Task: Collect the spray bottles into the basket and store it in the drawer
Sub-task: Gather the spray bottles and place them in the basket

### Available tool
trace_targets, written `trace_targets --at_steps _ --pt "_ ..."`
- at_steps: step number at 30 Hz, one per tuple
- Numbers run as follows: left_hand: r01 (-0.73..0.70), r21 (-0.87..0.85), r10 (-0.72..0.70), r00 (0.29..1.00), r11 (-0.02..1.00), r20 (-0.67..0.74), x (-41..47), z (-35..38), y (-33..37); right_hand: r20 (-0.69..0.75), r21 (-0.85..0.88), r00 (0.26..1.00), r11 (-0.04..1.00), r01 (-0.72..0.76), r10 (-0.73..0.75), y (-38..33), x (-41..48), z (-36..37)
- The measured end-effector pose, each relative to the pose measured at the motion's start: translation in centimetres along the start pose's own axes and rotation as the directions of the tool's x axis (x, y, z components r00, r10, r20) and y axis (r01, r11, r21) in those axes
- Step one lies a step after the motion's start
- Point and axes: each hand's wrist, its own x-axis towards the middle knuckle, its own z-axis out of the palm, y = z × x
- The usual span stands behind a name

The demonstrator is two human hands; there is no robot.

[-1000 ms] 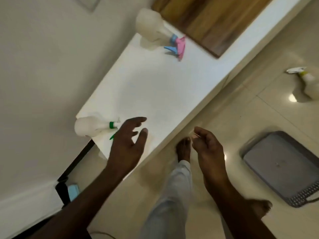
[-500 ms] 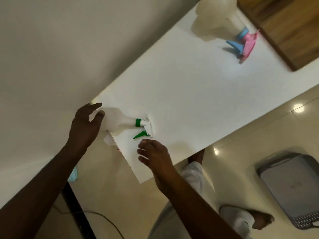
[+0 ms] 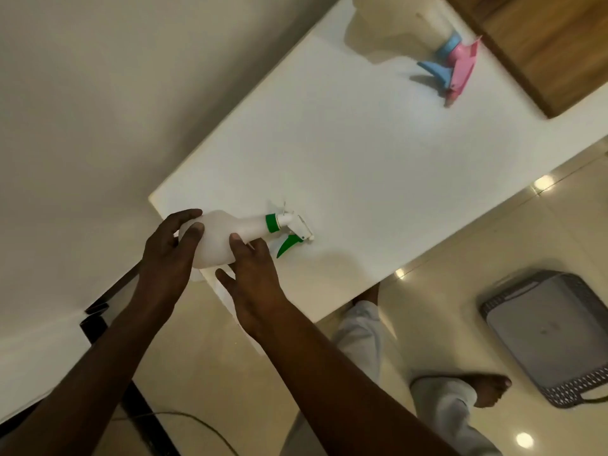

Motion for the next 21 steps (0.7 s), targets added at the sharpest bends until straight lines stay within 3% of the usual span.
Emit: trace_targets --at_steps 4,9,12,15,21 --pt "-0.063 -0.116 0.068 0.997 0.991 0.047 -3.1 3.0 2.9 -0.021 -0.060 0.977 0.975 0.212 -0.214 -2.5 -3.9 -3.6" --pt "-0.141 -0.165 0.168 0.972 0.976 0.165 -8.3 9.4 7.2 -0.043 -0.155 0.884 0.877 0.454 -0.465 -6.0 -9.7 -10.5" --pt "-0.202 -0.143 0.231 0.943 0.969 0.239 -12.0 14.5 9.5 -0.111 -0.255 0.795 0.790 0.557 -0.596 -8.3 -13.4 -15.5" --pt "-0.253 -0.125 0.281 0.900 0.959 0.334 -15.6 19.5 11.4 -0.209 -0.246 0.708 0.737 0.630 -0.675 -9.6 -16.2 -20.9" --pt "-0.334 -0.064 0.306 0.750 0.940 0.587 -24.4 32.5 13.4 -0.391 -0.390 0.506 0.636 0.666 -0.769 -10.7 -21.5 -35.8"
